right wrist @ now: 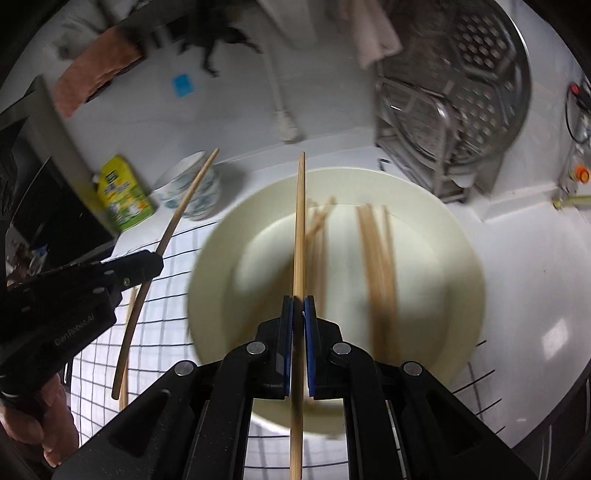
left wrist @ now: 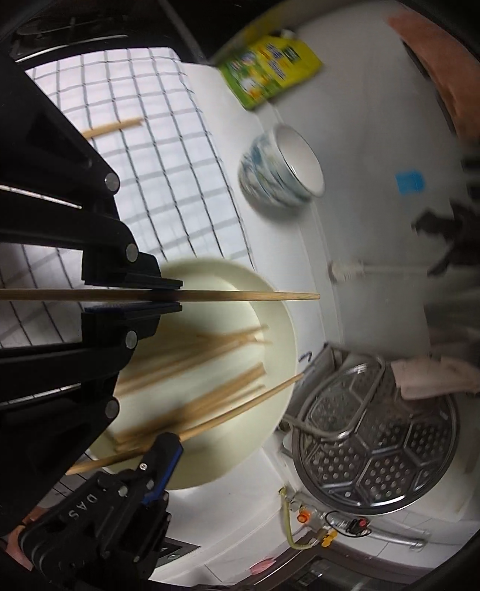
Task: Organize utensils
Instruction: 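Carry the held chopsticks in both tools over the white basin, then open both tools to drop the chopsticks into the white basin, then move both open tools back over the last chopsticks on the grid cloth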
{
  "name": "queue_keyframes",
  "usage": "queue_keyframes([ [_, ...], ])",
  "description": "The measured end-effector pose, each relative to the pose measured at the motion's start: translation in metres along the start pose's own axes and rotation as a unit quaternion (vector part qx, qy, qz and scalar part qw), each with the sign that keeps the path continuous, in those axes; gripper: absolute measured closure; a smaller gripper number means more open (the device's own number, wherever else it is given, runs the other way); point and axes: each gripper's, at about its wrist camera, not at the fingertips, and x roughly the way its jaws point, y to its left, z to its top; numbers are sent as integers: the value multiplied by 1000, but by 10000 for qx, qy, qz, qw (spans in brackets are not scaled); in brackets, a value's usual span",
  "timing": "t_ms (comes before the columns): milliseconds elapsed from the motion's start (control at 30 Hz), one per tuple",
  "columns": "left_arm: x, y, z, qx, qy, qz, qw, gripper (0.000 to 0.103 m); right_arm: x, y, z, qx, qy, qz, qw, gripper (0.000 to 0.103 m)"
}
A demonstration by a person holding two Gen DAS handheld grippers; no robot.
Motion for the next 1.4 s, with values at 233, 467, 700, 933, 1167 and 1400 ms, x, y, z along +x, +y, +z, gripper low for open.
queue_keyframes([
  [233, 33, -33, 19, 215, 126, 74, 9997, 96, 19, -35, 10, 146, 131, -7, 9998, 97],
  [467, 69, -53, 20, 224, 472, 56, 9986, 95, 47, -53, 14, 149, 427, -25, 9990, 97],
  [700, 86, -54, 23, 125, 668, 209, 9975, 71, 58, -66, 15, 225, 548, -17, 9982, 86],
  [933, 66, -44, 24, -44, 405, 423, 9983, 43, 44, -72, 11, 310, 409, -58, 9987, 82],
  [1167, 45, -32, 15, -126, 378, 419, 9983, 38, 31, -62, 6, 288, 362, -15, 9989, 79],
  [1400, 17, -13, 4, -191, 300, 469, 9983, 36, 12, -38, 3, 167, 303, 61, 9994, 77],
])
